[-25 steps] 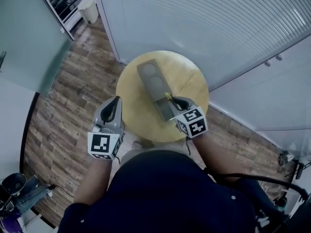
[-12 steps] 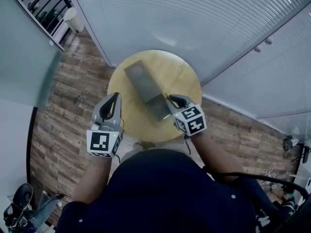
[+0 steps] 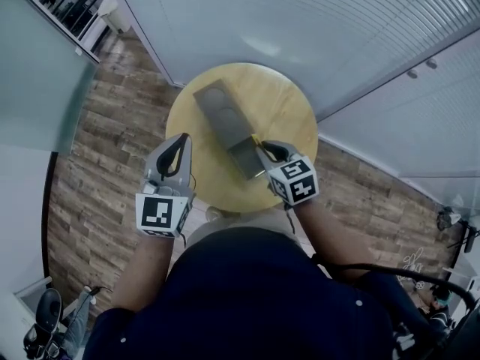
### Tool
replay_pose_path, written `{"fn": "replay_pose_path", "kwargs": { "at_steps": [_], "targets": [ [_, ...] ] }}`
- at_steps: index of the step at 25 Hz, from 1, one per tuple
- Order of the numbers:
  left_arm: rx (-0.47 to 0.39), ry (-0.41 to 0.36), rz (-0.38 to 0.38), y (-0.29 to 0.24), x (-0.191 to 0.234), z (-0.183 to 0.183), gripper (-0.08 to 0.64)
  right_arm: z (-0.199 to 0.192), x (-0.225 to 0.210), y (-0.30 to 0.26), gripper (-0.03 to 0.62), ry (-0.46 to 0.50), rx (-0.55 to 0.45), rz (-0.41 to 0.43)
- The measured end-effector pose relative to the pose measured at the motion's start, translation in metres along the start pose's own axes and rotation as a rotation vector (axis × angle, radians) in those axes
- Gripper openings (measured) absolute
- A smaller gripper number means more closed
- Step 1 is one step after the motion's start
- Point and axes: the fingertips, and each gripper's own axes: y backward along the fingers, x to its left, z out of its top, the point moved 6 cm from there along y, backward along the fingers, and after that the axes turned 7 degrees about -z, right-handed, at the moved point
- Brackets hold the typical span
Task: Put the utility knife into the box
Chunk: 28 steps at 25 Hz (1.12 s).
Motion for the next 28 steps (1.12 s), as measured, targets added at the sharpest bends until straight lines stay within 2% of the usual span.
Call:
{"fn": "replay_pose_path", "kwargs": {
  "at_steps": [11, 15, 22, 28],
  "targets": [
    [0.066, 0.066, 0.003, -0.019, 0.01, -0.04, 0.003, -0.029, -0.007, -0.031, 0.053, -0.049, 0.058, 0.018],
    [0.094, 0.072, -0.031, -0.029, 0.002, -0.052, 0.003, -0.04, -0.008, -0.043, 0.052, -0.069, 0.078, 0.027],
    [0.179, 0.102, -0.028, -0.036, 0.009, -0.088, 0.003, -0.068, -0.006, -0.072, 0.053, -0.095, 0.139, 0.047],
    [0.211, 0.105, -0.039, -0.043, 0.006, -0.103, 0.003, -0.082, -0.014, -0.092, 0.052, -0.105, 0.157, 0.041]
  ]
}}
